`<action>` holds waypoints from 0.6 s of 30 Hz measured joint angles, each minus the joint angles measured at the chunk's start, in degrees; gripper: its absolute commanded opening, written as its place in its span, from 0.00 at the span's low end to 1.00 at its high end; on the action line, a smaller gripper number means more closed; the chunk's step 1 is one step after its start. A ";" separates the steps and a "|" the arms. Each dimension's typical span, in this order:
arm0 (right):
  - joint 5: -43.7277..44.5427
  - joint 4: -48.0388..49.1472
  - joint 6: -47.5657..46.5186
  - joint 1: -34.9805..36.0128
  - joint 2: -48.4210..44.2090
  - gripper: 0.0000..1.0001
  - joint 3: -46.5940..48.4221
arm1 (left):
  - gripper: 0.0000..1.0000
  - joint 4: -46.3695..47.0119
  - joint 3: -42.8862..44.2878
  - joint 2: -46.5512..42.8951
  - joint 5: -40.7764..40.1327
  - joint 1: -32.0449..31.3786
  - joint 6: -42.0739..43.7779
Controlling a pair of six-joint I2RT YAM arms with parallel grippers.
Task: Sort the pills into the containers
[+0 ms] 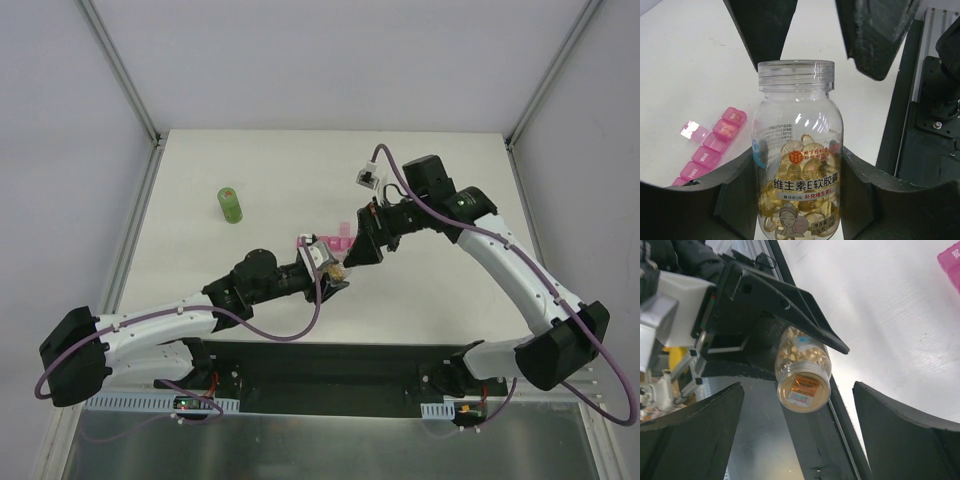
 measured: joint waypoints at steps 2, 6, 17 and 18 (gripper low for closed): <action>-0.33 1.66 2.32 -0.09 0.70 0.81 -0.02 | 0.00 0.35 0.00 0.63 -0.66 0.00 -0.09; -1.18 3.74 5.27 -0.33 0.92 0.71 -0.02 | 0.00 0.44 0.00 1.44 -1.75 0.00 -0.15; -1.90 5.55 6.71 -0.81 1.42 0.67 -1.01 | 0.00 0.87 0.00 1.68 -2.89 0.00 -0.22; -1.90 5.53 6.71 -0.81 1.64 0.65 -1.11 | 0.00 0.90 0.00 1.68 -2.99 0.00 -0.22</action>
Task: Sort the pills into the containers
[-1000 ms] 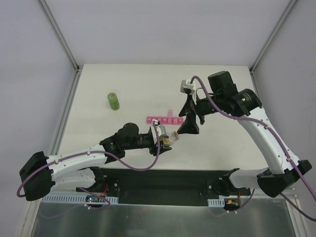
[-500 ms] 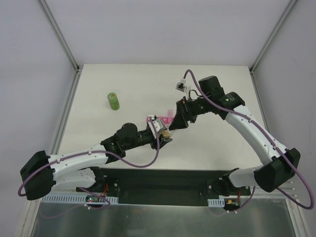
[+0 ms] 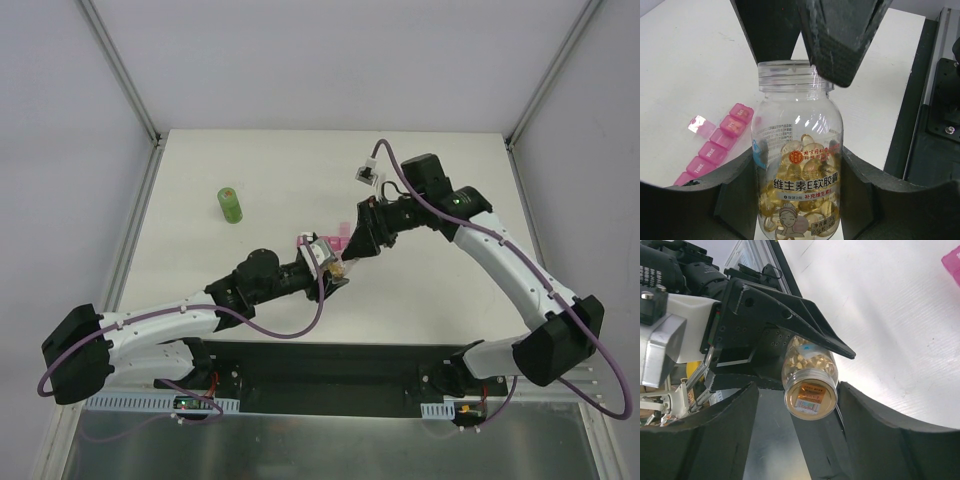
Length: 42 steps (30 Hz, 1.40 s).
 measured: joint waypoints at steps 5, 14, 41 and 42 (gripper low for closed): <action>-0.46 0.00 -0.15 0.00 0.83 0.44 -0.22 | 0.00 0.74 0.00 -0.22 -0.13 0.00 0.00; -2.32 -1.05 -2.86 -0.37 1.11 0.21 0.35 | 0.00 1.20 0.00 -0.79 0.33 0.02 -0.07; 4.44 -21.42 -56.22 9.40 -2.34 1.00 8.37 | 0.00 -0.59 1.77 1.79 22.34 2.99 -1.40; 4.39 -21.38 -54.34 9.11 -2.27 1.00 9.33 | 0.00 -0.57 1.77 1.77 22.01 2.99 -1.42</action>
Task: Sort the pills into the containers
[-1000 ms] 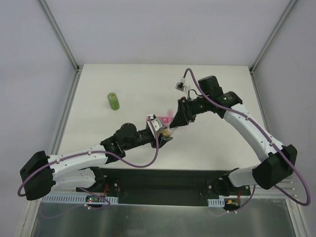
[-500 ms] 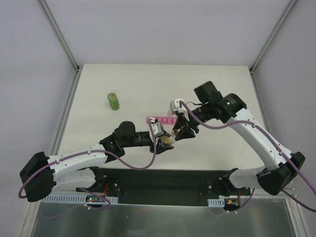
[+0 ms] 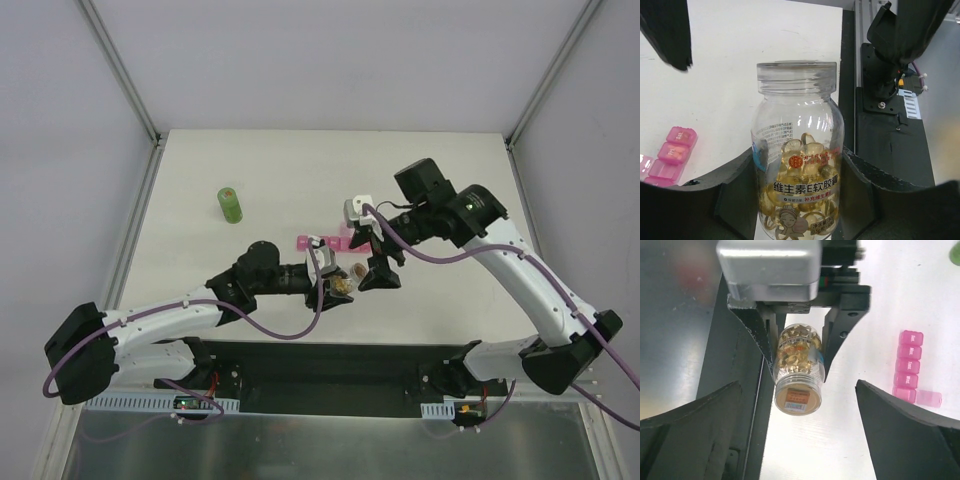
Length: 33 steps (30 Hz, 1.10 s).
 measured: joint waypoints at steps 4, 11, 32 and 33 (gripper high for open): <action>-0.72 1.75 8.61 -2.10 -0.72 0.97 1.88 | 0.00 0.09 -0.07 -0.76 -1.77 0.00 -0.02; -2.12 8.55 31.63 -6.60 -1.46 0.98 0.35 | 0.00 1.99 -2.10 -4.35 -7.34 0.02 0.09; -2.75 17.44 51.41 -6.99 2.25 0.45 -4.68 | 0.00 3.41 -2.05 -2.84 -14.67 0.00 0.22; -2.32 17.16 50.86 -7.02 2.45 0.40 -4.61 | 0.00 3.41 -2.03 -2.80 -14.67 0.00 0.22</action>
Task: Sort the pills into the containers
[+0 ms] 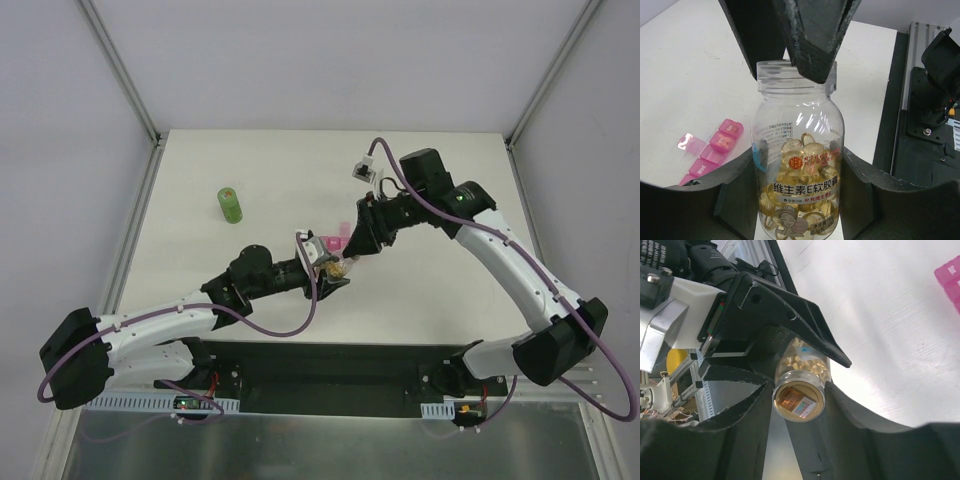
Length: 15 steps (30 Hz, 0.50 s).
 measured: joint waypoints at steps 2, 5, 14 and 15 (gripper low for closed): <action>0.72 -0.48 -0.94 0.02 0.42 0.35 0.37 | 0.00 -0.07 0.09 0.07 0.07 0.00 -0.02; 0.87 -1.90 -2.73 0.11 1.27 0.29 1.92 | 0.00 -0.04 0.20 0.09 0.02 0.00 -0.02; 0.24 -12.22 -17.59 2.03 5.60 0.25 10.16 | 0.00 0.07 0.20 -0.20 2.51 0.02 0.00; 0.09 -14.12 -21.05 2.47 5.99 0.26 11.26 | 0.00 0.09 0.20 -0.28 3.23 0.02 0.00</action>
